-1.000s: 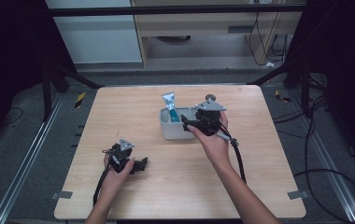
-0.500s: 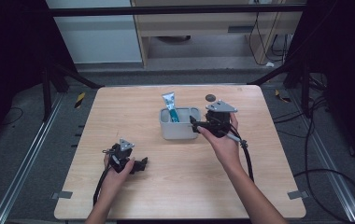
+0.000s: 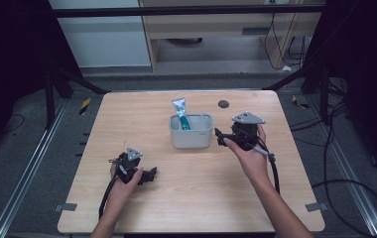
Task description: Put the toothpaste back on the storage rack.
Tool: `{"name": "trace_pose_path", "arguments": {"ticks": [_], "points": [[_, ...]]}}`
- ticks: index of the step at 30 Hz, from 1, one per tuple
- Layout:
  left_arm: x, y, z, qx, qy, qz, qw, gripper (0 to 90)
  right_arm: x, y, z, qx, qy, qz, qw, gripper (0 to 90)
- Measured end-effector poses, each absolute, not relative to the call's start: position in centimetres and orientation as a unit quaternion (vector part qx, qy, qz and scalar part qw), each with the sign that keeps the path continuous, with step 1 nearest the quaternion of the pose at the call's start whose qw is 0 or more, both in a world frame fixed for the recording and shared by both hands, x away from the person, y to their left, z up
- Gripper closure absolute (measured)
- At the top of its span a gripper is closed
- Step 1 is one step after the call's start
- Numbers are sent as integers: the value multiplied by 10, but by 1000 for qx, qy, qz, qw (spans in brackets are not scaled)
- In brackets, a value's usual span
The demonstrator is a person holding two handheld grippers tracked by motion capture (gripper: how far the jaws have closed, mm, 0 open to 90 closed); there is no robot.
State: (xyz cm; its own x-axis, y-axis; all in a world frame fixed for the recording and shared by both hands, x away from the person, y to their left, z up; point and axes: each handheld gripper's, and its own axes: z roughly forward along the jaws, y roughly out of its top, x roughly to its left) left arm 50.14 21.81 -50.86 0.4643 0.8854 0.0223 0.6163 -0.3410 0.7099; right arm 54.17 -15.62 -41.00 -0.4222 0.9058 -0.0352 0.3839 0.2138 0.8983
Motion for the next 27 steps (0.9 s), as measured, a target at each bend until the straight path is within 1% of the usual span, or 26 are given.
{"name": "trace_pose_path", "arguments": {"ticks": [11, 27], "points": [[501, 218, -509, 792, 474, 208, 324, 0, 539, -180, -428, 461, 726, 420, 290, 127], [501, 218, -509, 792, 474, 208, 323, 0, 535, -204, -473, 489, 740, 381, 262, 131]]}}
